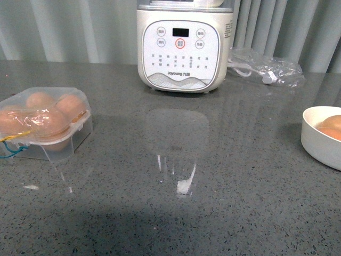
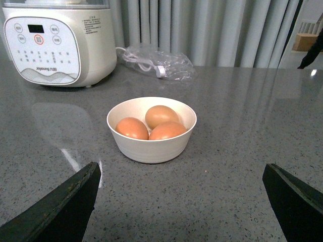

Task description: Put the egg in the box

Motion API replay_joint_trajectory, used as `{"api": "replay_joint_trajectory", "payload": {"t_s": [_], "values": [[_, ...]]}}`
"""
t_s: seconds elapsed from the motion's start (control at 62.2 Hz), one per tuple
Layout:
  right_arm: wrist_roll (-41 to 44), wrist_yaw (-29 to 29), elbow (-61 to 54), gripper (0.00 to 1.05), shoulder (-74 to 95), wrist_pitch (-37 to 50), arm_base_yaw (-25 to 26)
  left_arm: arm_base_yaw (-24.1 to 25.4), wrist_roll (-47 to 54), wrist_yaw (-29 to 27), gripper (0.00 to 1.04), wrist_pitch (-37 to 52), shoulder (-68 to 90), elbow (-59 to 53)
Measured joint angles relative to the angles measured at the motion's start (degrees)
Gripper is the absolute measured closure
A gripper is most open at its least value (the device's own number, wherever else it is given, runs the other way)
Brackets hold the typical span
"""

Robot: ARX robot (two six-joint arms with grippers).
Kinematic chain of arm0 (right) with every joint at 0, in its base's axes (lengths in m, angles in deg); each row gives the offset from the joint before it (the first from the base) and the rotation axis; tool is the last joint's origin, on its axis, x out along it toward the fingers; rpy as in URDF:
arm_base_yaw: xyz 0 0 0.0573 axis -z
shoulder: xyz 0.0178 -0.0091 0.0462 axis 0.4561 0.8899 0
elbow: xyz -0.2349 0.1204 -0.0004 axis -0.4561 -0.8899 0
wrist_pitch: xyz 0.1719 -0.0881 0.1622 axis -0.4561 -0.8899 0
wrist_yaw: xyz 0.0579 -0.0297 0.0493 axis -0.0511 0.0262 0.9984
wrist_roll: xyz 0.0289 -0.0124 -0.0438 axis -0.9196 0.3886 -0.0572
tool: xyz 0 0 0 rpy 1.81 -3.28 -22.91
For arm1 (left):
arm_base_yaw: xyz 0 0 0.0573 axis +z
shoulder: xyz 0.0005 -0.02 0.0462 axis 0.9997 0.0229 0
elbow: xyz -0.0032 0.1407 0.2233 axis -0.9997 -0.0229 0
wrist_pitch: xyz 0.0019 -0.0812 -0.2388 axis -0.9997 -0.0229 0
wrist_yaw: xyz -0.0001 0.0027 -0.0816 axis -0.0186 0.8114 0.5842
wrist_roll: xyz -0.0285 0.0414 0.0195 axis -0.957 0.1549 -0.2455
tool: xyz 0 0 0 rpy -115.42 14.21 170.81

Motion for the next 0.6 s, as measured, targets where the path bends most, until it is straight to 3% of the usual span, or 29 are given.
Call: {"api": "replay_joint_trajectory", "payload": {"t_s": [0.113,0.193,0.306,0.595], "values": [[0.0,0.0,0.0,0.07,0.0,0.0,0.0,8.8,1.4,5.3,0.07,-1.9,-3.4,-2.2],[0.0,0.0,0.0,0.07,0.0,0.0,0.0,11.0,-2.4,9.2,0.19,9.8,-6.6,-8.6],[0.0,0.0,0.0,0.07,0.0,0.0,0.0,8.2,-6.8,6.8,0.39,21.9,-11.8,-18.0],[0.0,0.0,0.0,0.07,0.0,0.0,0.0,-0.2,-8.6,-1.2,0.89,25.8,-20.6,-31.6]]}}
